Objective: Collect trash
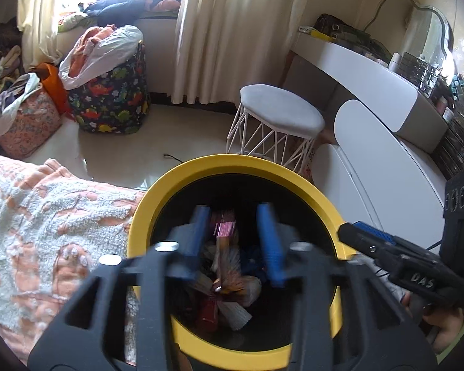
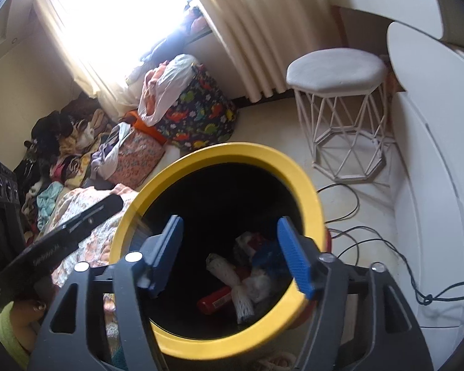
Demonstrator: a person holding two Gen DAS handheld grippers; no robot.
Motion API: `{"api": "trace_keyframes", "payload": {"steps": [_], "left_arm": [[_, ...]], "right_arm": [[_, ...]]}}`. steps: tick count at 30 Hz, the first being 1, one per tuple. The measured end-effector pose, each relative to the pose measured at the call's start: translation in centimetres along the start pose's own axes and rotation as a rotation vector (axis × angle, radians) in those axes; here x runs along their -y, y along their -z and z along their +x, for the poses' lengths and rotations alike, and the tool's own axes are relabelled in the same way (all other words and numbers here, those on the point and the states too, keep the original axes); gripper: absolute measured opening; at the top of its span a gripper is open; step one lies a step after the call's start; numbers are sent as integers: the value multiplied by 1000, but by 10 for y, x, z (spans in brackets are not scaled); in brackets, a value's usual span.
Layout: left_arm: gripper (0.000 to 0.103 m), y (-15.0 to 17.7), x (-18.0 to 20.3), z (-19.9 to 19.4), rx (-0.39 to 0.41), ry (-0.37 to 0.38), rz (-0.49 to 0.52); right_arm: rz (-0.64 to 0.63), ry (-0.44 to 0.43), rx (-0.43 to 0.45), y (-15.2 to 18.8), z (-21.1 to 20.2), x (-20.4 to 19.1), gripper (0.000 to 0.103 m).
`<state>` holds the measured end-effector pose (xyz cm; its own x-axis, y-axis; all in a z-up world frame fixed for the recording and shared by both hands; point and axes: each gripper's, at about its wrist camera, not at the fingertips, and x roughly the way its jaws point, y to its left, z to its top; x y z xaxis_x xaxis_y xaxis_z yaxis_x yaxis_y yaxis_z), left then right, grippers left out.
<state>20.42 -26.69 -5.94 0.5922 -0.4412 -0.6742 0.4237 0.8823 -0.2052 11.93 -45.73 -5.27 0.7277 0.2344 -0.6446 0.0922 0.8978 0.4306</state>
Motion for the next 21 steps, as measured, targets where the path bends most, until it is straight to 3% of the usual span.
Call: {"api": "trace_keyframes", "payload": {"steps": [4, 6, 10, 13, 21], "left_arm": [[67, 6, -1, -9, 22, -19, 1], [70, 9, -5, -18, 39, -23, 1], [90, 17, -12, -37, 76, -72, 2], [92, 24, -23, -55, 113, -106, -8], [92, 46, -51, -106, 215, -202, -41]], "right_arm": [[-21, 19, 41, 4, -12, -5, 74], [-46, 19, 66, 7, -17, -12, 79], [-108, 6, 124, 11, -25, -29, 87], [-154, 13, 180, 18, -31, -43, 95], [-218, -9, 305, 40, -43, -68, 96]]}}
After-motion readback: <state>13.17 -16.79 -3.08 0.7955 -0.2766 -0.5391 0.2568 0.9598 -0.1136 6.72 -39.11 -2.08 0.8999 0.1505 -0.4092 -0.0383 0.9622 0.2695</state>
